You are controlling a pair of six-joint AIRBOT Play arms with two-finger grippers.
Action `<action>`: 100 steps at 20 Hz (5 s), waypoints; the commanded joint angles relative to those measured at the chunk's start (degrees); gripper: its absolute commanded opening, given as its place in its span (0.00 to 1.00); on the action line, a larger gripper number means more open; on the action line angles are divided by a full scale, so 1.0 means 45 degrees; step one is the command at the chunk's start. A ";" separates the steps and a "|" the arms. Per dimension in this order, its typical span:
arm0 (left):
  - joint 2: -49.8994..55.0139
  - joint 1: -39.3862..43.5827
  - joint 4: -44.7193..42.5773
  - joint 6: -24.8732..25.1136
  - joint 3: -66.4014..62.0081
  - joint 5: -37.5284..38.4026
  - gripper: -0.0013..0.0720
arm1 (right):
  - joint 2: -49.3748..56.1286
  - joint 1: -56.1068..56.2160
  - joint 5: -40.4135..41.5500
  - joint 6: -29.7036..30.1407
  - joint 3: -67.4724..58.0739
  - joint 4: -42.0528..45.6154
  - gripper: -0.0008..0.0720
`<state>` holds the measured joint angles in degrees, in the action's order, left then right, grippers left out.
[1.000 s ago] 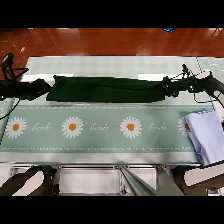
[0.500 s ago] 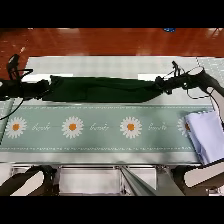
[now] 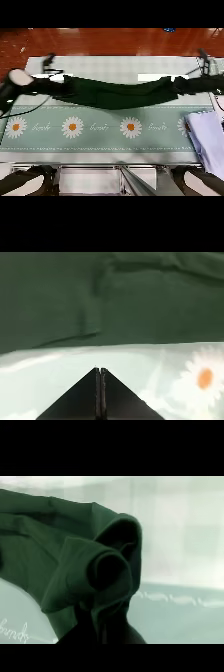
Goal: Fold the shirts.
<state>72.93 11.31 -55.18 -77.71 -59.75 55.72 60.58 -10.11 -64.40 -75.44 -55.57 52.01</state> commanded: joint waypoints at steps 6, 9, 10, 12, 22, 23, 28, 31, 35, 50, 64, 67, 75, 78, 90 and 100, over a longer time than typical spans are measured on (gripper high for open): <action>0.6411 0.6071 0.0272 -0.0850 -0.6591 0.0928 0.04 | -0.6042 -0.0267 -0.1433 -0.2157 0.2035 0.1360 0.04; 0.8184 0.7223 0.0277 -0.1345 -0.8330 0.2336 0.04 | -0.6193 -0.0267 -0.1355 -0.2132 0.2035 0.0505 0.04; 0.8646 0.7572 0.0282 -0.1554 -0.8728 0.2637 0.04 | -0.6198 -0.0267 -0.1175 -0.2118 0.2030 0.0311 0.04; 0.9258 0.8102 0.0330 -0.1894 -0.9141 0.2807 0.04 | -0.6198 -0.0267 -0.0899 -0.2103 0.2030 -0.0083 0.04; 0.8106 0.4459 0.0719 -0.2127 -1.0108 0.4260 0.04 | -0.5858 0.0073 -0.0423 -0.2093 0.2025 -0.1379 0.04; 0.7558 0.3643 0.0695 -0.2113 -1.0108 0.4546 0.04 | -0.5527 0.0602 -0.0078 -0.2084 0.1991 -0.1651 0.04; 0.3269 0.0267 0.0141 -0.1117 -0.8694 0.4857 0.04 | -0.1613 0.5013 0.3429 -0.2084 0.0015 -0.2035 0.04; 0.0000 -0.0976 -0.0767 -0.0631 -0.6159 0.4687 0.04 | 0.2064 0.6824 0.4216 -0.2084 -0.2667 -0.2351 0.04; -0.3789 -0.1530 -0.0976 -0.0646 -0.2045 0.3342 0.04 | 0.6557 0.8388 0.4124 -0.2108 -0.6203 -0.2919 0.04; -0.5746 -0.3390 -0.0889 -0.0855 0.2356 0.0486 0.04 | 0.9408 0.7174 0.0544 -0.1758 -0.8995 -0.4643 0.57; -0.6091 -0.3818 -0.0058 -0.0549 0.2453 0.0928 0.04 | -0.1059 0.4634 0.5717 -0.7990 0.4935 0.1248 0.57; -0.6028 -0.3104 -0.0058 -0.0554 0.3138 0.0816 0.05 | 0.0874 0.5333 0.6411 -0.5693 0.5110 -0.1836 0.57; -0.5882 -0.2909 -0.0058 -0.0554 0.3215 0.0656 0.04 | 0.5455 0.6052 0.5081 -0.1443 0.2701 -0.6868 0.57; -0.5765 -0.2909 -0.0058 -0.0559 0.3215 0.0617 0.05 | 0.6756 0.6586 0.4517 -0.1185 0.1093 -0.6756 0.33; -0.5727 -0.2905 -0.0058 -0.0549 0.3215 0.0607 0.05 | 0.6936 0.6533 0.0092 -0.4109 -1.0336 0.0325 0.04; -0.5727 -0.2905 -0.0058 -0.0549 0.3215 0.0612 0.05 | 0.3706 0.0903 -0.4653 -0.6280 -1.3386 0.2875 0.04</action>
<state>47.11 -1.78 -55.42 -80.20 -45.28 58.46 81.52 2.87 -78.32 -100.57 -114.28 62.04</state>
